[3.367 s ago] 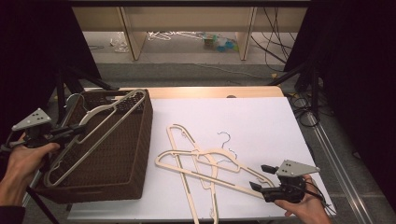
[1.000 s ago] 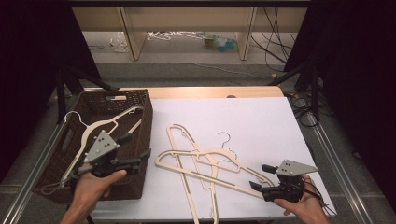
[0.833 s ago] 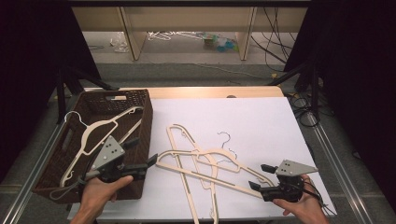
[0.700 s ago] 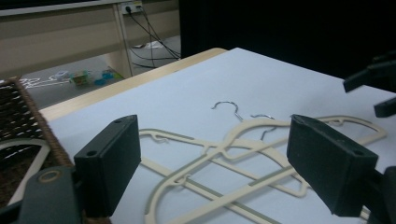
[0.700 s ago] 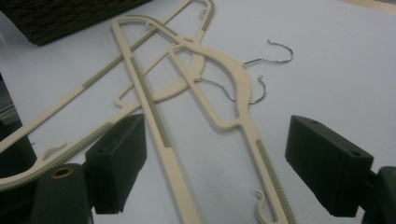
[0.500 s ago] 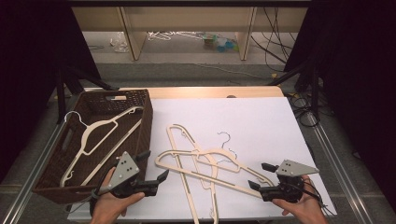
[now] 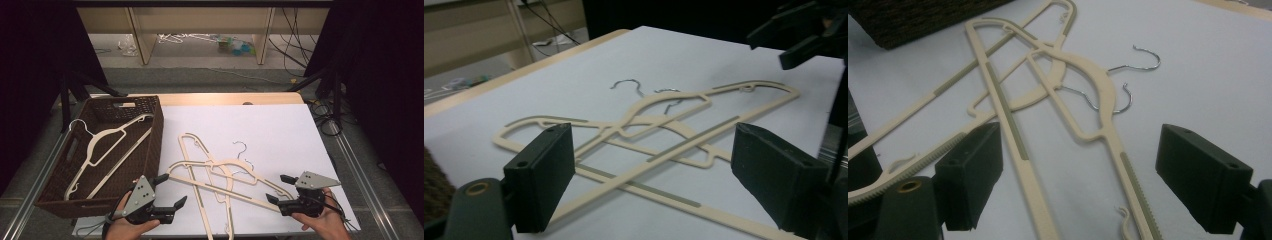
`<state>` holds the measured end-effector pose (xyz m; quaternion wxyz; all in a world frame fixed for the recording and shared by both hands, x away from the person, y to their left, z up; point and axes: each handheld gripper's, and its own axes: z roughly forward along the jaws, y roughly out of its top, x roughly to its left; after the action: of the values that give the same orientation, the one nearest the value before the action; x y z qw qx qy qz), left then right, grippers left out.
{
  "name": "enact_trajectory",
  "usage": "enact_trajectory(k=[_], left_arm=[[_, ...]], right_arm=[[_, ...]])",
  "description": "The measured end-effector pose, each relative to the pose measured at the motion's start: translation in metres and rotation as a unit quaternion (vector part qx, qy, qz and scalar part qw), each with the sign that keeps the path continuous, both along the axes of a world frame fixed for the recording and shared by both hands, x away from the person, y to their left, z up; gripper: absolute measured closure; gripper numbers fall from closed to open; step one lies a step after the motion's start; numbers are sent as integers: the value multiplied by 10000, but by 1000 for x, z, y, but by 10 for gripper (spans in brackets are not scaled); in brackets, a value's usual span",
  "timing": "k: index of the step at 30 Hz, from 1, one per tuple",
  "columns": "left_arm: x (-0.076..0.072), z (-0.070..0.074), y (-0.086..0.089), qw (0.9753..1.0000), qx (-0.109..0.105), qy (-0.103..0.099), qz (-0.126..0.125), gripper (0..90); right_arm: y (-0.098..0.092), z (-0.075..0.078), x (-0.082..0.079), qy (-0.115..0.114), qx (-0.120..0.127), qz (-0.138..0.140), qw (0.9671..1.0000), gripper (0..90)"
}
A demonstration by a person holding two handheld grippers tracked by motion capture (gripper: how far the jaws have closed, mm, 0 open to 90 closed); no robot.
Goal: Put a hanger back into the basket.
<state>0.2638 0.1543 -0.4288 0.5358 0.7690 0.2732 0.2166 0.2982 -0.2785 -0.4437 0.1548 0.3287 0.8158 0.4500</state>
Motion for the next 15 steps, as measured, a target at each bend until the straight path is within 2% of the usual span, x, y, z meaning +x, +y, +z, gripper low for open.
enact_trajectory(k=[1, 2, 4, 6, 9, 12, 14, 15], left_arm=[[0, -2, -1, 10000, 88, -5, -43, 176], [-1, -4, -3, 9999, 151, 18, -71, 174], [-1, -5, -4, 9999, 147, 46, -59, 173], [-1, -6, -3, 9998, 194, 25, -42, 173], [0, -6, -2, 9999, 156, 57, 4, 173], [0, -6, -1, 9999, 139, 52, 10, 173], [0, -7, 0, 9998, 180, 69, 7, 173], [0, -9, -1, 9999, 114, 85, 24, 173]], right_arm=[[0, -1, 1, -20, -24, -12, 10000, 201], [1, -1, 2, 83, 15, 44, 10000, 201], [2, -2, 6, 37, -93, 6, 9999, 200], [4, -4, 10, 167, -172, 59, 9997, 206], [8, -6, 21, 171, -373, 165, 9990, 239], [11, -8, 34, 331, -549, 178, 9978, 265], [14, -10, 41, 420, -770, 143, 9960, 289], [15, -11, 44, 576, -805, 122, 9950, 309]])
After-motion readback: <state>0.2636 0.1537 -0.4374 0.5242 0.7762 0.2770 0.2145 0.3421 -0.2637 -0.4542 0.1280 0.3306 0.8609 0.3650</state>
